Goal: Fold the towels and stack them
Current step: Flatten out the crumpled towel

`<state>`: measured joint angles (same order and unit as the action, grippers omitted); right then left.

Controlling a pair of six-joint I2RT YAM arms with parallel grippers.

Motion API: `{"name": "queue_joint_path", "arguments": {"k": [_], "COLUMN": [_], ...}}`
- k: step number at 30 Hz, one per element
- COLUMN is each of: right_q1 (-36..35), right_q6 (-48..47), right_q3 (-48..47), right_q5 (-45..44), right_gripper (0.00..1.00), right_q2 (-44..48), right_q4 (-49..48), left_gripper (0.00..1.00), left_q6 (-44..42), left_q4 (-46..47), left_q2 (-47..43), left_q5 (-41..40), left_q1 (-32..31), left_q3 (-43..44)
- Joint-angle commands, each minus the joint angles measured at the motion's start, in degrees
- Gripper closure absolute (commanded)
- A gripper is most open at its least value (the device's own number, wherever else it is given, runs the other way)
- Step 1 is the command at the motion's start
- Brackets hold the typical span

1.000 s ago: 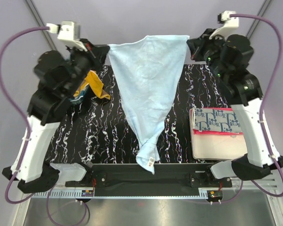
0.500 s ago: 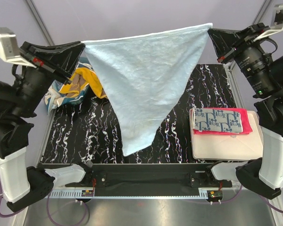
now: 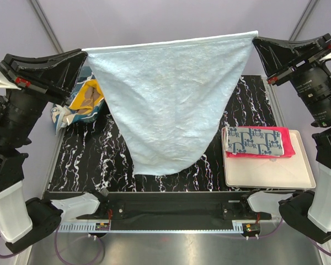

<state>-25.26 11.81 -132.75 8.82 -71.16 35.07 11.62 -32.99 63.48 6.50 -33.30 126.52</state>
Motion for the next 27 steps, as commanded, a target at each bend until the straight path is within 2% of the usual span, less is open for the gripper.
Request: {"name": "queue_joint_path", "arguments": {"k": [1,7,15,16,17,20,22,25,27], "right_q1": [0.1,0.1,0.1,0.1,0.1,0.1,0.6,4.1,6.2], "right_q6": [-0.9,-1.4,-4.5,-5.0,-5.8,-7.5,-8.6,-6.6,-4.6], "right_q3": [-1.5,-0.8,-2.8,-2.7,-2.5,-1.3,-1.0,-0.9,-1.1], "right_q5": [-2.8,-3.3,-7.1,-7.8,-8.3,-11.5,-13.3,-11.5,-7.5], "right_gripper": [1.00,1.00,1.00,1.00,1.00,1.00,1.00,1.00,1.00], "right_q2": [0.9,0.5,-6.3,-7.3,-9.5,-14.6,-17.6,-24.5,-30.4], "right_q4": [-3.5,-4.8,-4.9,-5.0,-5.0,-6.0,-6.8,-9.3,-12.7], "left_gripper": [1.00,1.00,1.00,1.00,1.00,1.00,1.00,1.00,1.00], "left_q6": [-0.5,-0.7,-2.7,-2.2,0.9,8.2,11.6,15.2,16.1], "left_q4": [4.8,6.4,6.2,6.3,6.4,10.1,12.7,16.9,18.6], "left_q2": [0.0,1.3,8.0,9.7,10.5,13.5,17.3,24.6,28.7], "left_q5": [-2.5,-6.4,-13.4,-13.0,-9.1,-0.5,2.2,7.5,8.3], "left_q1": [0.1,0.2,0.9,2.1,6.9,16.0,19.4,26.5,28.3], "left_q3": [3.1,3.6,5.9,5.5,4.2,-1.3,-3.3,-5.9,-4.8]}}
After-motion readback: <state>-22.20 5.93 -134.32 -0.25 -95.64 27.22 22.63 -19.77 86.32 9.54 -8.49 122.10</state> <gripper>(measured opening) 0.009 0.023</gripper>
